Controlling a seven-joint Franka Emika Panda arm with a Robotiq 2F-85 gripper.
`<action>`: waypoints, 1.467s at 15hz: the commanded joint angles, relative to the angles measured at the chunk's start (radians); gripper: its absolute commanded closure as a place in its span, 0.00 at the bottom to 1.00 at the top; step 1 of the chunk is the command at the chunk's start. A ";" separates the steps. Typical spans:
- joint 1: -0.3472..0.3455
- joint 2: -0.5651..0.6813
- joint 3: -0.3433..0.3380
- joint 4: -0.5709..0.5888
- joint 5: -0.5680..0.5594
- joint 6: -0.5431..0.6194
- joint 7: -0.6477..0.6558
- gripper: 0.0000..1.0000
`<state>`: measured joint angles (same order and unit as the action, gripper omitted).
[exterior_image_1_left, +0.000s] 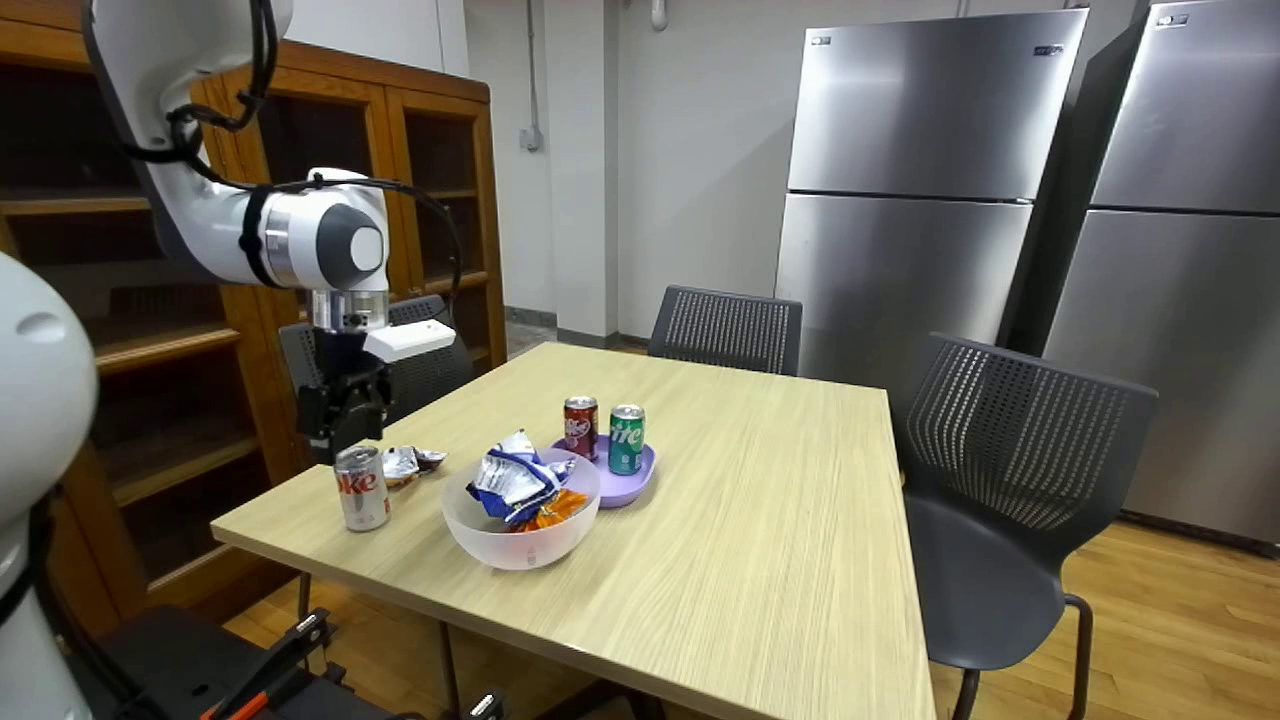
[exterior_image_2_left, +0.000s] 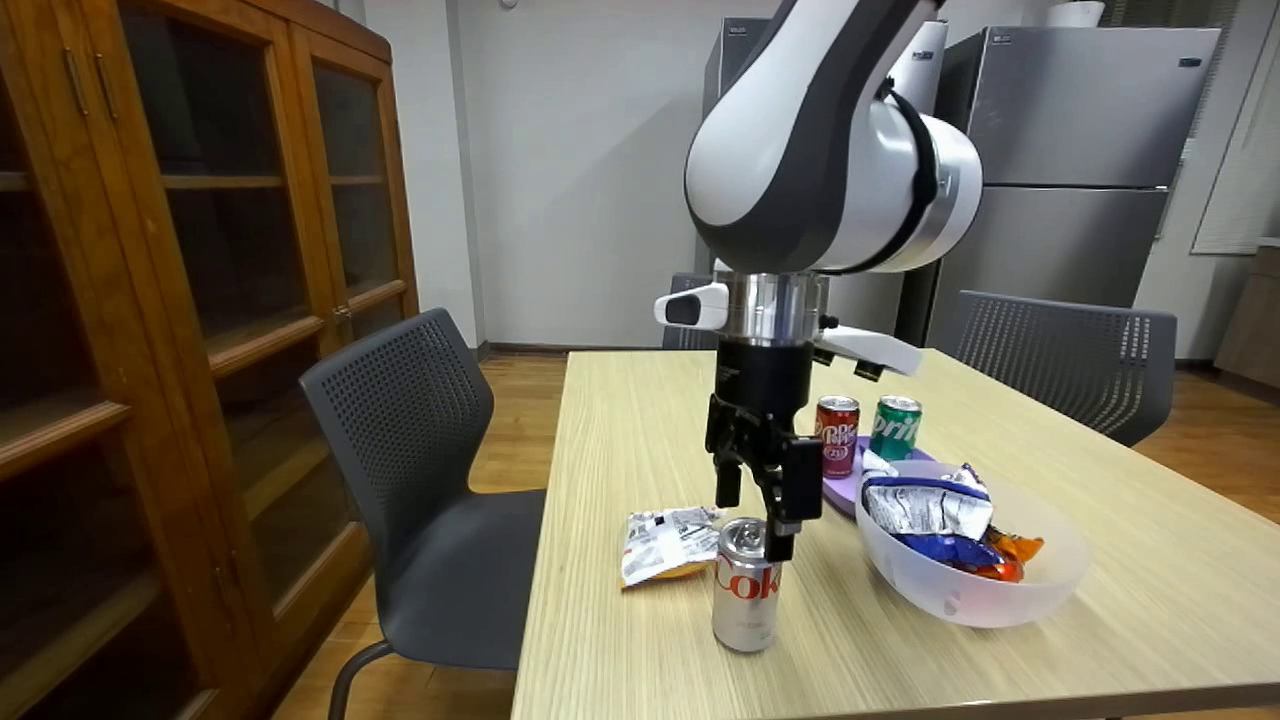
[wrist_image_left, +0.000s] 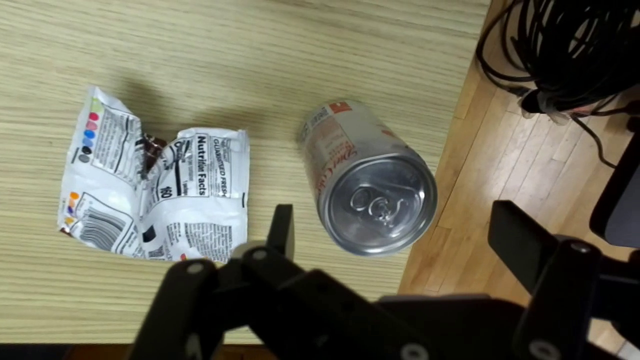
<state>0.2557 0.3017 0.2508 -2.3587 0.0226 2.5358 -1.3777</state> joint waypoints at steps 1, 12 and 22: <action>-0.023 0.034 0.021 0.039 -0.032 -0.045 0.039 0.00; -0.032 0.083 0.019 0.083 -0.052 -0.049 0.088 0.59; -0.028 0.023 0.017 0.135 -0.081 -0.022 0.194 0.59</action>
<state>0.2443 0.3723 0.2507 -2.2416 -0.0291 2.5273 -1.2414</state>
